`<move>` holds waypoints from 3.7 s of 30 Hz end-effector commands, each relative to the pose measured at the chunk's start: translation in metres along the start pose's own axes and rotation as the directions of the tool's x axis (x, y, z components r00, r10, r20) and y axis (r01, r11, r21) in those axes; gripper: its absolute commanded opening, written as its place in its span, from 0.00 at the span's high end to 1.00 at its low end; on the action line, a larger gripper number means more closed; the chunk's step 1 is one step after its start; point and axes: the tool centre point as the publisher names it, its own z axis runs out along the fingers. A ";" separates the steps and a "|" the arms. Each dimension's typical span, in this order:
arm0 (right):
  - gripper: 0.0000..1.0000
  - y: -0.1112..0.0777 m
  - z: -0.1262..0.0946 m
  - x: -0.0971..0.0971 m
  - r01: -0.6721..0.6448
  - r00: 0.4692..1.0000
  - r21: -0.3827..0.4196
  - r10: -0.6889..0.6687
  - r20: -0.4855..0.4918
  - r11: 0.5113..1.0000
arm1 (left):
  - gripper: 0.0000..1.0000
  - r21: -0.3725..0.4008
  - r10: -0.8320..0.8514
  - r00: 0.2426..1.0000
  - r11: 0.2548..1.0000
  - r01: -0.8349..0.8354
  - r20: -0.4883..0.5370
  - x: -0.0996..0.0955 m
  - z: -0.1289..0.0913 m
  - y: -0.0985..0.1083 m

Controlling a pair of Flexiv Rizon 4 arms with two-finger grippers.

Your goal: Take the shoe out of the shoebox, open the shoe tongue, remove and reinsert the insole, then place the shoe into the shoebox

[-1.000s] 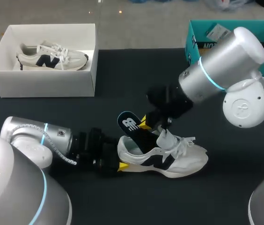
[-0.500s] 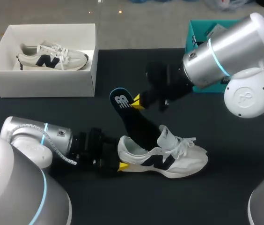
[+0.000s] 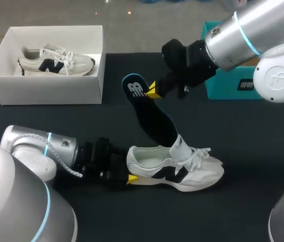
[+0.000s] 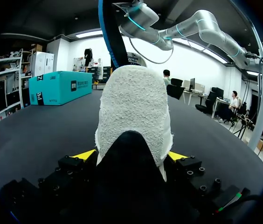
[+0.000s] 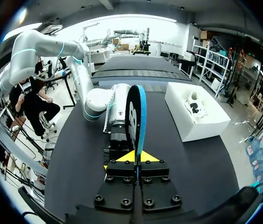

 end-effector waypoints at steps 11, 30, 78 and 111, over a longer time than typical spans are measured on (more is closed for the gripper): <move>1.00 -0.003 -0.003 0.001 0.002 1.000 -0.004 -0.002 -0.001 1.000 | 1.00 -0.002 0.000 1.000 1.000 0.000 0.001 0.001 -0.001 0.002; 1.00 0.015 -0.080 -0.028 -0.313 0.949 -0.018 0.313 0.031 0.950 | 1.00 -0.002 0.000 1.000 1.000 0.000 0.001 0.001 -0.001 0.002; 1.00 0.013 -0.211 0.037 -0.539 0.794 -0.187 0.569 0.215 0.822 | 1.00 -0.002 0.000 1.000 1.000 0.000 0.001 0.001 -0.001 0.002; 1.00 0.037 -0.290 0.059 -0.578 0.807 -0.223 0.591 -0.012 0.785 | 1.00 -0.002 0.000 1.000 1.000 0.000 0.001 0.001 -0.001 0.002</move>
